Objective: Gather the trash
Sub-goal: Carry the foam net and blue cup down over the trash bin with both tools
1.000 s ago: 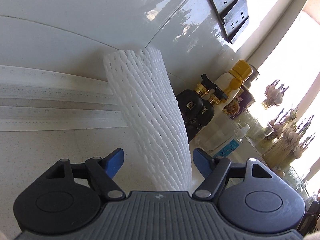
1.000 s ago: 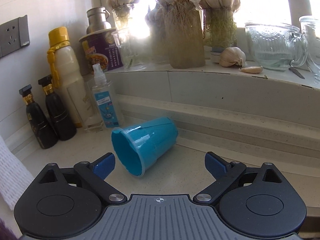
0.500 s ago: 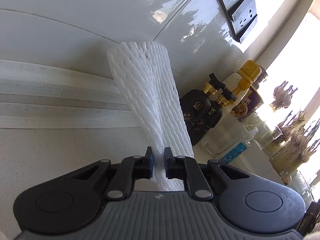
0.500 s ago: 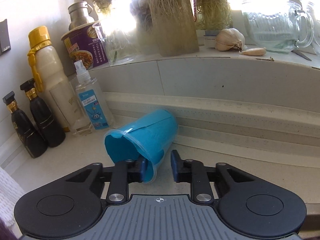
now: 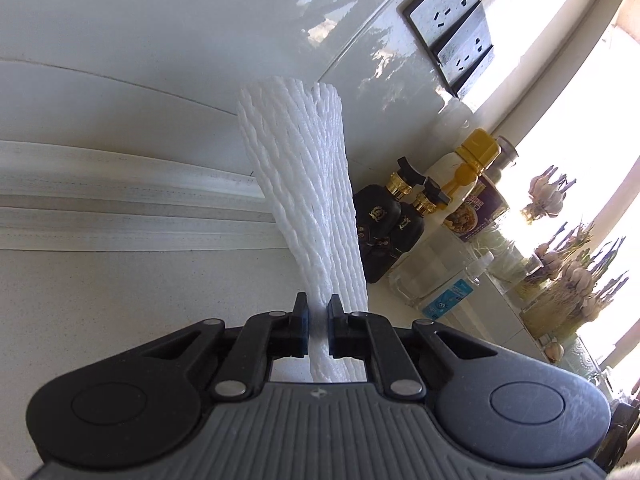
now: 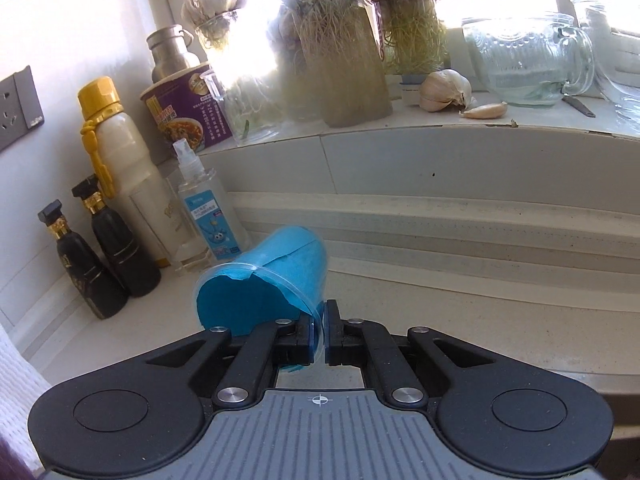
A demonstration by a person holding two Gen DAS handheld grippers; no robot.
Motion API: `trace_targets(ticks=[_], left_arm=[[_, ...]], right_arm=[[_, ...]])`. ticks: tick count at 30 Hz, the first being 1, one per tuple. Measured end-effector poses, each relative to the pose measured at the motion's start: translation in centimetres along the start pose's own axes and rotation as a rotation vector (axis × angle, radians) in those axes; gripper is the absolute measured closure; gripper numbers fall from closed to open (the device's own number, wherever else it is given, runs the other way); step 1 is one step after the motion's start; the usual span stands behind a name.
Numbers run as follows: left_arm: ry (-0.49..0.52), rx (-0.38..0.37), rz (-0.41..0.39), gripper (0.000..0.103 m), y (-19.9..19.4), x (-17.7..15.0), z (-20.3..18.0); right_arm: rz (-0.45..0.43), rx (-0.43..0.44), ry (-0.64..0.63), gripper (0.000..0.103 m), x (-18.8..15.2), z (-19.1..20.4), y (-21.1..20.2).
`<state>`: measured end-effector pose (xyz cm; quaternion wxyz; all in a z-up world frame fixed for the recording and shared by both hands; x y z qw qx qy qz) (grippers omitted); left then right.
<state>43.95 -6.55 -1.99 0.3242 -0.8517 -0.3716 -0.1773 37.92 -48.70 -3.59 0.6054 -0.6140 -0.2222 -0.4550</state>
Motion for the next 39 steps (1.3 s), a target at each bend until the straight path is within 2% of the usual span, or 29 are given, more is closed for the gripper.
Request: trace_targets(ticks=[11,21,32,39], left_arm=[[-0.009,-0.037,-0.02,0.096,-8.7,-0.1,-0.1],[-0.015,-0.017,-0.015,0.096,-15.4,-1.4,1.3],[-0.002,0.035,0.01,0.096,-22.1,-4.2,5.2],[0.049,0.119,-0.018,0.096,-26.2,-6.5,7.6]], right_arm=[[0.057,0.087,0.009,0.1,-0.6,2.5,-6.8],[0.132,0.185,-0.018,0.1,-2.8,6.0,-13.2],[0.152,0.351,-0.058,0.1,-6.9,11.2,-19.5],[0.121,0.476,-0.135,0.1,-9.9,16.1,-23.8]])
Point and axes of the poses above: each gripper's, at about its wrist camera, not at the fingertips, and y roughly the way its jaws point, z to its left, x to its top, the point moved 1 cm from there along y, roughly the way its jaws point, and after that the axes turned 11 degrees about -y, right-handed, at the moved point
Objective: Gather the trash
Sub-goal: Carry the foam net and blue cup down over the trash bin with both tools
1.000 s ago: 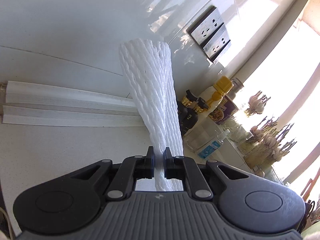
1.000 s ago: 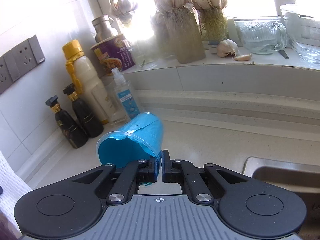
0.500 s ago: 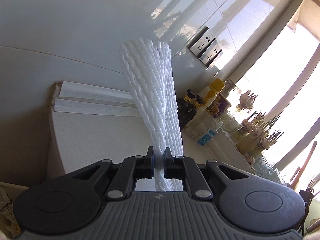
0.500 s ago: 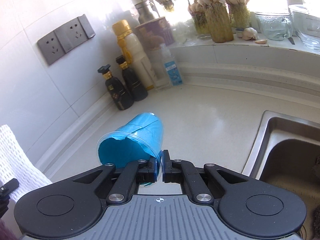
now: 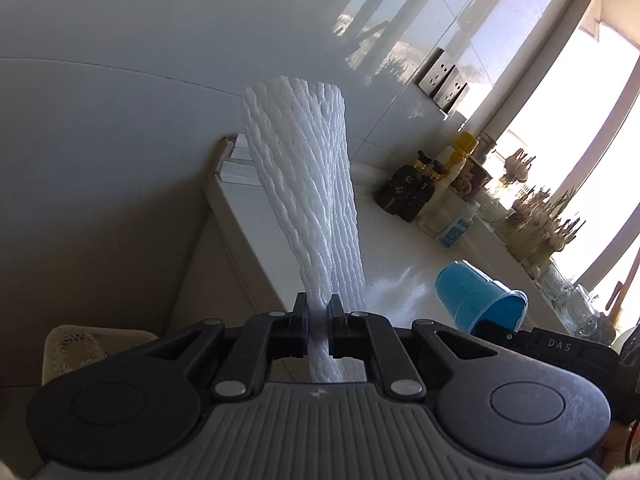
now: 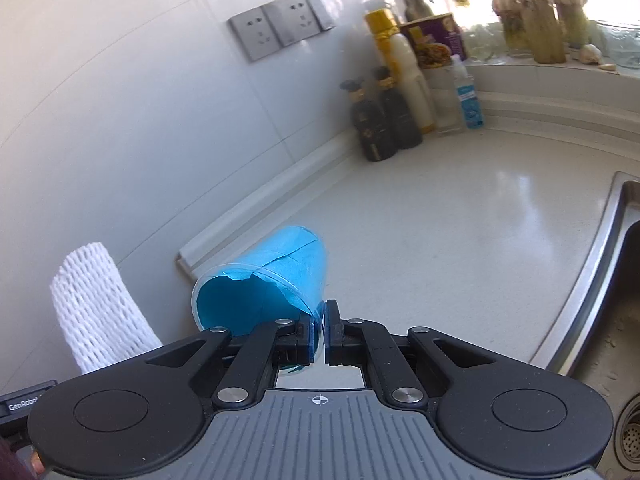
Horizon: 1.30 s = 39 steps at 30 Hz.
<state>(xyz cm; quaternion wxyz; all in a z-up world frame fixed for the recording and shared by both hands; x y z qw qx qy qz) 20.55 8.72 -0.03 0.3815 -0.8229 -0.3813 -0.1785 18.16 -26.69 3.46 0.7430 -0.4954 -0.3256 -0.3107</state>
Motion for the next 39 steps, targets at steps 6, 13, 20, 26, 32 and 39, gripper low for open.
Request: trace_targets(ticks=[6,13,20,26,32,39], left_arm=[[0.002,0.067,-0.052,0.096,-2.4,-1.2,3.1],[-0.042,0.148,-0.125,0.096,-2.9,-3.2,7.9],[-0.185,0.211,-0.114,0.096,-0.3,-5.8,12.5],[-0.285,0.244,-0.149,0.095,0.8,-6.8,15.5],[-0.277,0.296,-0.192,0.095,0.8,-7.5,17.1],[-0.219,0.402,-0.155,0.095,3.4,-7.7,17.9]], right_arm=[[-0.018,0.093,-0.1,0.1,-2.2,5.8,-0.1],[0.0,0.199,-0.201,0.099,-7.2,11.8,2.1],[0.099,0.25,-0.161,0.099,-12.9,14.1,7.0],[0.114,0.218,-0.078,0.099,-16.7,13.6,10.4],[0.139,0.16,-0.062,0.099,-19.1,13.4,13.0],[0.208,0.123,-0.148,0.097,-22.2,14.7,15.2]])
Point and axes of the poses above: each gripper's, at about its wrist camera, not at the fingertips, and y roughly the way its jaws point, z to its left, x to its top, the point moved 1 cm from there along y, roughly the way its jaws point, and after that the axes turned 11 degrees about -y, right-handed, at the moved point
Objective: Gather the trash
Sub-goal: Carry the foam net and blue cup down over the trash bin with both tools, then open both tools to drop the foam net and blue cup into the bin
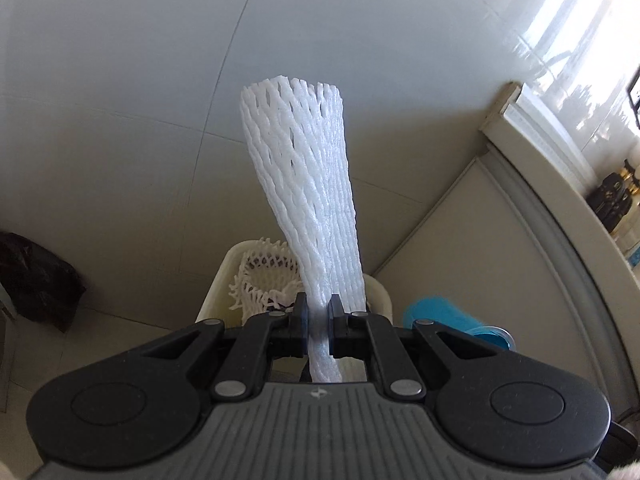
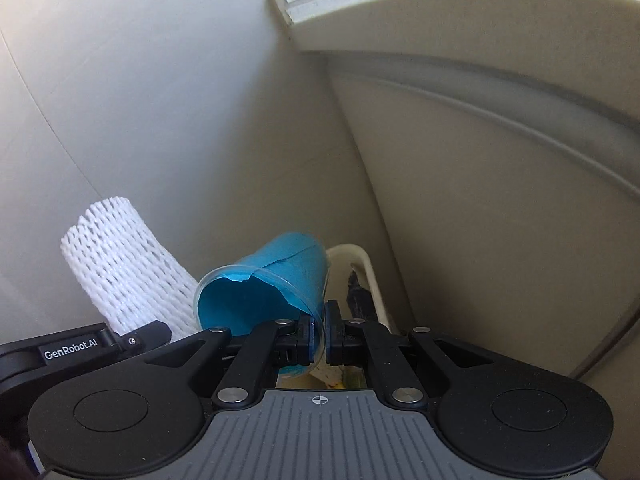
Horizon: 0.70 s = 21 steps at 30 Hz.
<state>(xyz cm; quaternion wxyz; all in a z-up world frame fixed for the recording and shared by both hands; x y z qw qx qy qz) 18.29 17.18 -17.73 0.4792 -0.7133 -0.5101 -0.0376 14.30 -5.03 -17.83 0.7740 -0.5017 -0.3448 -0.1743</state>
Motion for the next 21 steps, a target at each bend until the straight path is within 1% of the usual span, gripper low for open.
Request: trace_targets(ticks=[2,4,7,8,11,12,13,14,16,18,21], left_arm=[[0.001,0.025,0.015,0.095,1.0,-0.1,0.2],[-0.001,0.034,0.017,0.095,1.7,-0.1,0.3],[0.019,0.054,0.001,0.095,2.7,-0.3,0.3],[0.025,0.056,-0.008,0.095,3.5,-0.8,0.3],[0.042,0.059,-0.016,0.095,4.2,-1.4,0.3],[0.048,0.058,-0.019,0.095,4.3,-1.6,0.3],[0.058,0.057,-0.024,0.094,4.4,-2.0,0.5],[0.068,0.059,-0.023,0.091,4.4,-2.2,0.7],[0.069,0.067,-0.024,0.076,4.6,-2.5,0.7],[0.074,0.055,-0.026,0.073,4.9,-2.6,0.3],[0.098,0.061,-0.021,0.065,5.3,-2.6,-0.2]], right_arm=[[0.035,-0.009,0.003,0.096,-0.2,-0.1,1.1],[0.056,-0.018,0.001,0.096,-0.3,-0.2,2.0],[0.08,-0.022,0.0,0.096,-0.5,-0.1,3.3],[0.086,-0.02,0.005,0.096,-0.6,0.0,3.5],[0.103,-0.016,0.016,0.096,-1.3,0.0,4.0],[0.109,-0.018,0.018,0.095,-1.4,0.1,4.1],[0.114,-0.017,0.021,0.092,-1.4,-0.1,4.2],[0.114,-0.015,0.025,0.091,-1.4,-0.2,4.3],[0.124,-0.011,0.034,0.09,-1.3,-0.4,4.3],[0.137,0.003,0.06,0.076,-1.2,-0.9,4.1],[0.126,0.011,0.067,0.071,-1.0,-1.3,3.6]])
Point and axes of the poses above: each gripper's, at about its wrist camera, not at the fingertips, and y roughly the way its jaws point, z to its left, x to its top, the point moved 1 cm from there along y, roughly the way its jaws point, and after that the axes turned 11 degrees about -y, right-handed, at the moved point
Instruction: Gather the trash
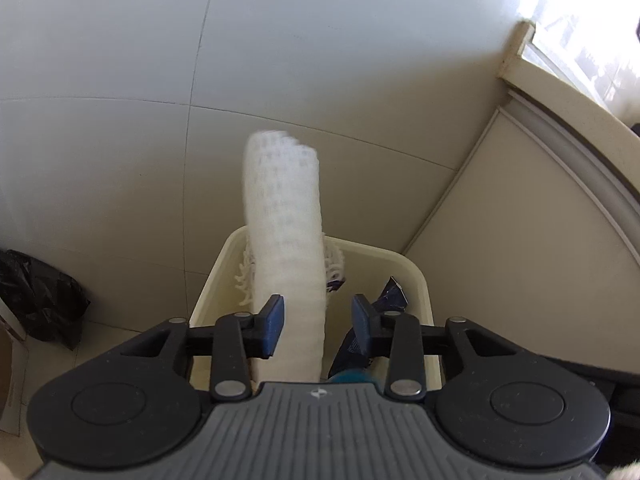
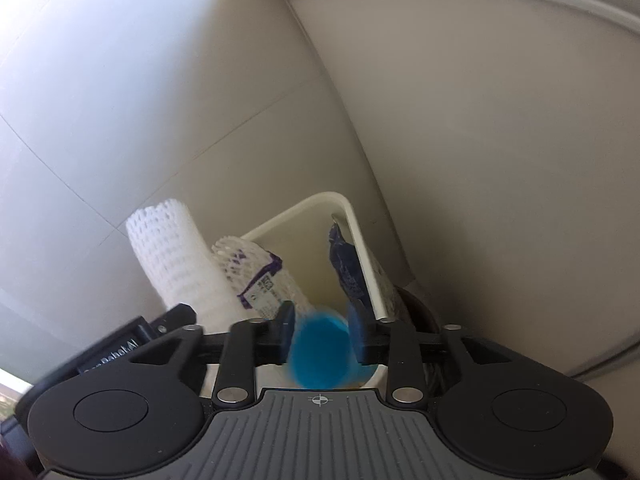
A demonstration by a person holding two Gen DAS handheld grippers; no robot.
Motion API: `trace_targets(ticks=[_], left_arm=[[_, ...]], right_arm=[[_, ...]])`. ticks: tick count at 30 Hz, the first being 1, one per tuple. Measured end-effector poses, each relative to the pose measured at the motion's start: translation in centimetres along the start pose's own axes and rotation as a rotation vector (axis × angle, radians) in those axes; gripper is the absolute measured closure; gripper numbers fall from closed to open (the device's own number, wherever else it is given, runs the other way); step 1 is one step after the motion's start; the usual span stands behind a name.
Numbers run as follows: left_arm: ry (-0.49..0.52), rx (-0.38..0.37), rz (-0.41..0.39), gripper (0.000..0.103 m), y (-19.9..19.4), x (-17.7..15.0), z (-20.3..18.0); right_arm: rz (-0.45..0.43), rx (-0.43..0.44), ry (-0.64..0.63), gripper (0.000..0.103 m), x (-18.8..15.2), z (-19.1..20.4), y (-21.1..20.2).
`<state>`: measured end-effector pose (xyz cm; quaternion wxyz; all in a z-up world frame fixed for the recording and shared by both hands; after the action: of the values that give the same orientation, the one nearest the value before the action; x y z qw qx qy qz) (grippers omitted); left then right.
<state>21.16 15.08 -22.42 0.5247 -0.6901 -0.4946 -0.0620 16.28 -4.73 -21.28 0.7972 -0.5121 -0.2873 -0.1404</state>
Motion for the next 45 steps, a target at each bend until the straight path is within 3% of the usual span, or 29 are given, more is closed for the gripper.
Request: trace_targets(ticks=[5,13,21,25,31,34,36,39,45], left_arm=[[-0.029,0.002,0.02,0.055,-0.3,0.0,0.5],[-0.019,0.013,0.026,0.042,-1.1,0.1,0.5],[-0.013,0.006,0.034,0.033,-2.8,0.3,0.2],[-0.006,-0.002,0.039,0.022,-4.7,0.4,0.1],[-0.039,0.026,0.071,0.009,-8.0,0.8,0.0],[-0.004,0.05,0.079,0.002,-10.0,0.7,-0.4],[0.028,0.089,0.102,0.002,-11.2,0.5,-1.1],[0.056,0.069,0.135,0.001,-12.9,0.0,-1.9],[0.167,0.056,0.111,0.001,-16.8,-1.2,-4.6]], right_arm=[[-0.005,-0.001,-0.013,0.071,0.1,0.2,-0.7],[-0.015,0.0,-0.018,0.061,-0.3,0.5,-2.3],[-0.037,-0.002,-0.028,0.043,-0.2,1.0,-4.4],[-0.056,-0.003,-0.053,0.036,0.1,1.8,-5.8],[-0.107,-0.019,-0.103,0.029,0.3,3.4,-9.8],[-0.141,-0.027,-0.125,0.022,0.1,4.0,-12.6],[-0.166,-0.041,-0.139,0.017,0.0,4.3,-14.4],[-0.193,-0.071,-0.135,0.015,-0.2,4.4,-17.0],[-0.264,-0.142,-0.135,0.006,-0.6,3.8,-22.3]])
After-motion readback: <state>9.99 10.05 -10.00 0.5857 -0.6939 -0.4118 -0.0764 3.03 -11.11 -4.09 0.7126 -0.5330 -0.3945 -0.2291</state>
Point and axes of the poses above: each gripper's, at about its wrist camera, not at the fingertips, and y roughly the way its jaws point, z to its left, x to its top, the point moved 1 cm from there along y, roughly the way its jaws point, and after that the axes turned 11 degrees about -y, right-handed, at the moved point
